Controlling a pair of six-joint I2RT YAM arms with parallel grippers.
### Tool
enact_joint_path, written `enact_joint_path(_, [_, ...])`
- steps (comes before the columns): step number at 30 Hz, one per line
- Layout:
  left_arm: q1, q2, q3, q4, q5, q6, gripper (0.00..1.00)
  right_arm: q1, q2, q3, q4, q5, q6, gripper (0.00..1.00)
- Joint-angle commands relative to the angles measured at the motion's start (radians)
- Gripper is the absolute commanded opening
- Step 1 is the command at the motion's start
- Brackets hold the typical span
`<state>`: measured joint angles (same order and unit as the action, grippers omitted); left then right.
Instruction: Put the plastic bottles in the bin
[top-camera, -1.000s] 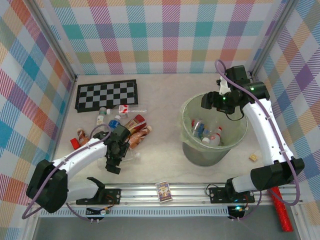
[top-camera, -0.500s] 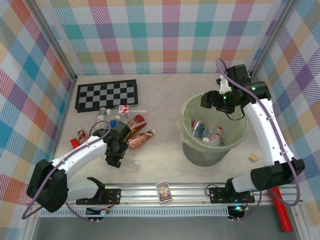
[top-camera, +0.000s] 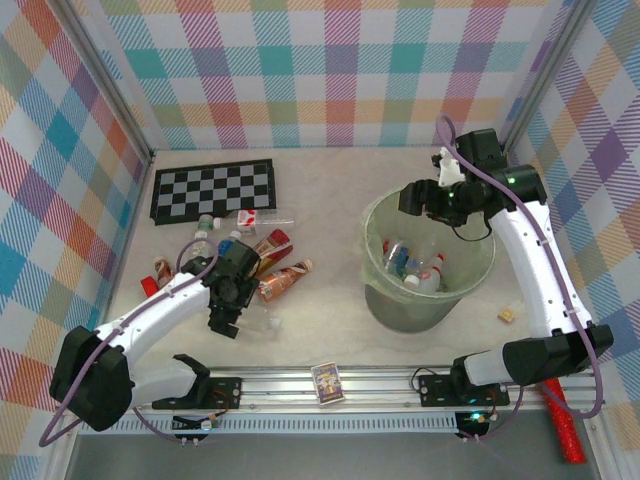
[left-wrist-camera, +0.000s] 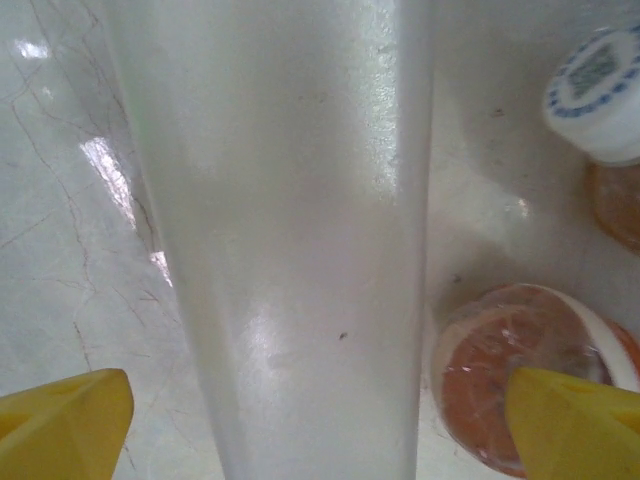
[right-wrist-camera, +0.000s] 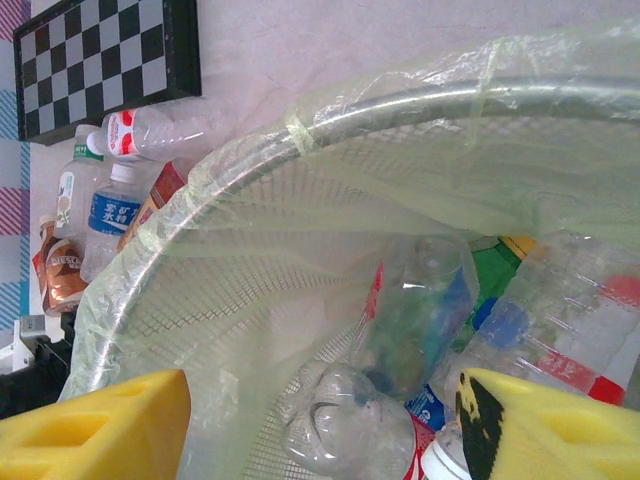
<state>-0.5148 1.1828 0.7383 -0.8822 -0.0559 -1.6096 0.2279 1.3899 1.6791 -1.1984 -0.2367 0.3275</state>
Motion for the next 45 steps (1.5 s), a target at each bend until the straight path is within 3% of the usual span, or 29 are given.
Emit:
enact_joint_path(1, [0.004, -0.015, -0.034, 0.022, 0.02, -0.036, 0.97, -0.008, -0.027, 0.005, -0.013, 0.017, 0.0, 0.71])
enact_joint_path(6, [0.004, 0.015, -0.054, 0.061, 0.046, -0.041, 0.92, -0.007, -0.03, -0.019, -0.007, 0.022, 0.001, 0.71])
enact_joint_path(16, [-0.033, 0.012, -0.08, 0.066, 0.051, -0.079, 0.63, -0.007, -0.029, -0.032, 0.013, 0.014, 0.008, 0.71])
enact_joint_path(22, [-0.037, -0.039, 0.016, -0.054, -0.037, -0.019, 0.56, -0.007, -0.05, -0.014, 0.045, -0.079, 0.024, 0.71])
enact_joint_path(27, [-0.037, -0.047, 0.202, -0.128, -0.198, 0.22, 0.56, -0.007, -0.087, -0.006, 0.162, -0.256, 0.075, 0.71])
enact_joint_path(33, [-0.037, 0.032, 0.422, 0.042, -0.216, 0.669, 0.54, 0.001, -0.095, -0.001, 0.295, -0.386, 0.148, 0.71])
enact_joint_path(37, [-0.032, 0.052, 0.5, 0.252, -0.095, 0.929, 0.46, 0.051, -0.078, 0.045, 0.322, -0.36, 0.175, 0.72])
enact_joint_path(40, [0.004, 0.082, 0.543, 0.402, 0.15, 1.05, 0.39, 0.099, -0.045, 0.086, 0.346, -0.339, 0.188, 0.74])
enact_joint_path(45, [0.058, 0.187, 0.662, 0.428, 0.564, 1.166, 0.3, 0.169, 0.024, 0.129, 0.415, -0.306, 0.216, 0.75])
